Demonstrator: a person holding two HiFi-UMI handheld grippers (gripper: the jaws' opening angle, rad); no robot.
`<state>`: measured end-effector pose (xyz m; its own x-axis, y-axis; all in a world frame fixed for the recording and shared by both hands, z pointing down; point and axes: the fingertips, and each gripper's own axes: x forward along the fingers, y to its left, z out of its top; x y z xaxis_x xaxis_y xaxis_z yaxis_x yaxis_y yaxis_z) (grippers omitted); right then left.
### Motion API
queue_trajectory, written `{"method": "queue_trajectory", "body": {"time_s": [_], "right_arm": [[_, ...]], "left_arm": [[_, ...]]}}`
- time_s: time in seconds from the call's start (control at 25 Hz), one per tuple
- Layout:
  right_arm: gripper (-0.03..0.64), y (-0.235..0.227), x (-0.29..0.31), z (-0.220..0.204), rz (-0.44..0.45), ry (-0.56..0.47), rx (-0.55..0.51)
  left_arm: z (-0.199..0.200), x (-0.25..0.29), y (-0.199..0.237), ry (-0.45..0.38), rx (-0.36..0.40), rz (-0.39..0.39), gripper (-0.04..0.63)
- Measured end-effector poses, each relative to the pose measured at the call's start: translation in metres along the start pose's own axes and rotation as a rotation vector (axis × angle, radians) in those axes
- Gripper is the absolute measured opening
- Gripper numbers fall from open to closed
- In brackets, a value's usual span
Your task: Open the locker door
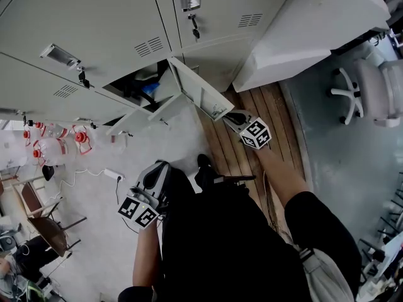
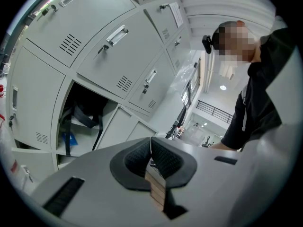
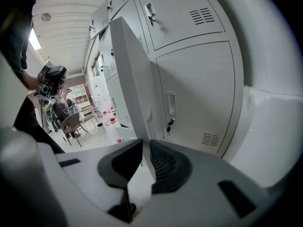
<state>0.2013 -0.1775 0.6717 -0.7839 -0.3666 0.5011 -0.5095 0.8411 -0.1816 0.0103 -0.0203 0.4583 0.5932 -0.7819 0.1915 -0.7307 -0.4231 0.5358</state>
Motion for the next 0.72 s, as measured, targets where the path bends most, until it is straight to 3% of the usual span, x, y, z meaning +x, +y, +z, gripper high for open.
{"method": "queue_trajectory", "body": {"time_s": [0.72], "right_arm": [[0.056,0.018,0.004,-0.001,0.003,0.004,0.008]], "left_arm": [[-0.002,-0.003,-0.004,-0.009,0.002,-0.007,0.018]]}}
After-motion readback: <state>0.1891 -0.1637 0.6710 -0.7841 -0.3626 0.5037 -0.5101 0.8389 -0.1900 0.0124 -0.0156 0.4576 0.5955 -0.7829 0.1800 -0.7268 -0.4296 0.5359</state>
